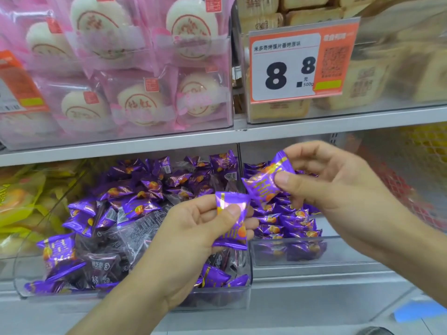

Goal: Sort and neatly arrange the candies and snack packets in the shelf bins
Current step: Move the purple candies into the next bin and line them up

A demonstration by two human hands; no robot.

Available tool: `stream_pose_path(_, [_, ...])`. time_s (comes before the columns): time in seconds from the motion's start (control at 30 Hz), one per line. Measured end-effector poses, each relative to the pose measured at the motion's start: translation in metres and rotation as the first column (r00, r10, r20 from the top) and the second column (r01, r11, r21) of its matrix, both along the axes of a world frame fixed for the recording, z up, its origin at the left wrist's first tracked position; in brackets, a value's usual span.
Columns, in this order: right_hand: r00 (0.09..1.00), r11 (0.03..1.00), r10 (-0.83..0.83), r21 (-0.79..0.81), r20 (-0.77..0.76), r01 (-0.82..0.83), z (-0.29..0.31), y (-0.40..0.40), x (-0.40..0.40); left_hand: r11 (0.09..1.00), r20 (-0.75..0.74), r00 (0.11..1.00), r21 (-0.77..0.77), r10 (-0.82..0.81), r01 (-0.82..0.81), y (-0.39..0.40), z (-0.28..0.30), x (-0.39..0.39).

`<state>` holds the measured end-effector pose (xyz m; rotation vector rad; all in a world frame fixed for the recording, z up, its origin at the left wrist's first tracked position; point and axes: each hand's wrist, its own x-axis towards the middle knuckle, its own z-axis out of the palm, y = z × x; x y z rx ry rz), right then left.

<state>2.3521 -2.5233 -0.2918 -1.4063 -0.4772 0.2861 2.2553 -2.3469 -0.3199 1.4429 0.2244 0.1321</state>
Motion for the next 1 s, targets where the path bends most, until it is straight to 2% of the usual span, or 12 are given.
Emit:
stream_pose_path(0.13, [0.977, 0.976, 0.203, -0.097, 0.06, -0.197, 0.007, -0.008, -0.002, 0.996, 0.009, 1.0, -0.084, 0.024, -0.023, 0.0, 0.003, 0.004])
stream_pose_path(0.23, [0.945, 0.941, 0.312, -0.17, 0.096, -0.294, -0.001, -0.001, -0.012, 0.985, 0.027, 0.999, -0.169, -0.02, 0.024, -0.006, 0.006, 0.006])
stream_pose_path(0.3, [0.96, 0.955, 0.268, -0.157, 0.078, -0.253, -0.003, 0.004, -0.014, 0.987, 0.045, 0.997, -0.147, -0.057, 0.063, -0.01, 0.005, 0.006])
stream_pose_path(0.43, [0.991, 0.987, 0.103, -0.129, 0.082, -0.092, -0.005, 0.007, -0.012, 0.995, 0.086, 0.991, 0.007, -0.098, 0.098, -0.013, -0.001, 0.001])
stream_pose_path(0.53, [0.992, 0.995, 0.033, -0.095, 0.119, -0.022, -0.011, 0.011, -0.016, 0.995, 0.097, 0.99, 0.015, -0.102, 0.101, -0.016, -0.004, 0.0])
stream_pose_path(0.67, [0.991, 0.996, -0.058, -0.061, 0.117, 0.066, -0.015, 0.015, -0.02, 1.0, 0.16, 0.987, 0.001, -0.019, 0.019, -0.019, -0.005, 0.002])
stream_pose_path(0.73, [0.992, 0.996, -0.041, -0.07, 0.116, 0.049, -0.015, 0.016, -0.021, 0.999, 0.223, 0.974, -0.037, 0.023, -0.015, -0.021, -0.004, 0.002])
stream_pose_path(0.9, [0.987, 0.976, 0.029, -0.217, 0.155, 0.005, -0.018, 0.011, -0.017, 0.997, 0.366, 0.928, 0.004, 0.075, -0.082, -0.028, -0.003, 0.001])
stream_pose_path(1.0, [0.978, 0.974, 0.2, -0.123, 0.064, -0.191, -0.017, 0.007, -0.012, 0.988, 0.444, 0.892, 0.08, 0.086, -0.136, -0.035, -0.001, 0.0])
